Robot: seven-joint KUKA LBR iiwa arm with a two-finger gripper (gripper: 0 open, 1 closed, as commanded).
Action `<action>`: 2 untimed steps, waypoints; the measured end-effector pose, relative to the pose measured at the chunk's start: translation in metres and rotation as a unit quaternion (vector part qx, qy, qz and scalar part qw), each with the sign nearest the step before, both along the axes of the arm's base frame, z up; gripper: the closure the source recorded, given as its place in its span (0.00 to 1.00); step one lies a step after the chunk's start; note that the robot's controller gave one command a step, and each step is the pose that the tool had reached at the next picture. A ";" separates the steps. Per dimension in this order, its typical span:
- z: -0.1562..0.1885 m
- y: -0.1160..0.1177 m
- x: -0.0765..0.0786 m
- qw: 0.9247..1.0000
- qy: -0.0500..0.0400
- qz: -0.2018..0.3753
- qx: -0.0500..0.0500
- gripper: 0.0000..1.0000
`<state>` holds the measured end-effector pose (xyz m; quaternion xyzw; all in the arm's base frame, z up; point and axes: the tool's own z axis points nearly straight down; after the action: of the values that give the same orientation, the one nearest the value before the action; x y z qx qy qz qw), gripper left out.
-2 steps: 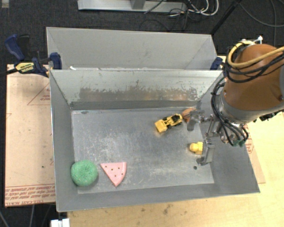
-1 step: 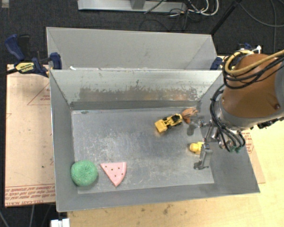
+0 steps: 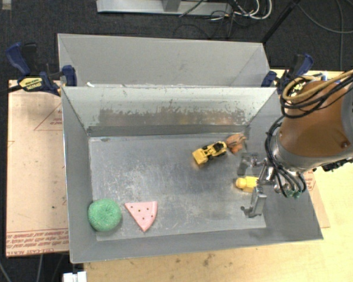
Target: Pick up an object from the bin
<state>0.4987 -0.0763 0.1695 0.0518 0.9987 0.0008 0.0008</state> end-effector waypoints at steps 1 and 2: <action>-0.022 -0.015 -0.001 1.000 0.002 -0.010 -0.001 0.00; -0.051 -0.019 0.020 1.000 -0.002 -0.018 0.000 0.00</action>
Offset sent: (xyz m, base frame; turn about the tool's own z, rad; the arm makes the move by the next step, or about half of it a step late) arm 0.0302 -0.0226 -0.0714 0.0504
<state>0.5185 -0.0952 0.1190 0.0700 0.9975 0.0005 0.0026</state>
